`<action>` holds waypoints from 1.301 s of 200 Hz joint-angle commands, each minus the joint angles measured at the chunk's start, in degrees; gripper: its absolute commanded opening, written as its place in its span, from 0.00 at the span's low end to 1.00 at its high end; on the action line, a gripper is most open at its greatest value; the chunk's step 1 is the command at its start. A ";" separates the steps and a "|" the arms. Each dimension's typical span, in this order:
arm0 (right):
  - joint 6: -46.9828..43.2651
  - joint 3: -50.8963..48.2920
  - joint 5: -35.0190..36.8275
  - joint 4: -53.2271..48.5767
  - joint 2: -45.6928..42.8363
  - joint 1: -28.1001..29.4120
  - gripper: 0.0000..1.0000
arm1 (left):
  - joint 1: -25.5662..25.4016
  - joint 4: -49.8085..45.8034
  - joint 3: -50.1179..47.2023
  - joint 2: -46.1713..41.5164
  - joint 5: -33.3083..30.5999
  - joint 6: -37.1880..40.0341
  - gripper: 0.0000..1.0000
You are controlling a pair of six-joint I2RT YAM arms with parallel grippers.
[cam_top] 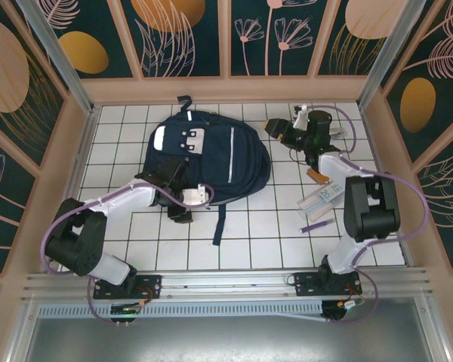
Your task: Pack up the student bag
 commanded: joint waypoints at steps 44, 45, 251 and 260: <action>-26.49 -7.72 7.15 -10.73 -10.51 10.91 0.65 | -0.51 16.51 -1.79 -4.01 -8.22 -7.24 0.18; -27.06 -7.92 6.99 -10.57 -10.60 11.10 0.64 | -0.51 16.51 -1.70 -4.06 -8.05 -7.43 0.17; -49.80 -24.34 16.53 35.75 3.77 27.46 0.44 | -0.43 30.76 7.00 -0.48 11.21 -30.56 0.00; -49.06 -24.53 17.21 37.36 4.66 27.54 0.41 | -0.43 30.75 7.07 -0.16 11.87 -30.64 0.00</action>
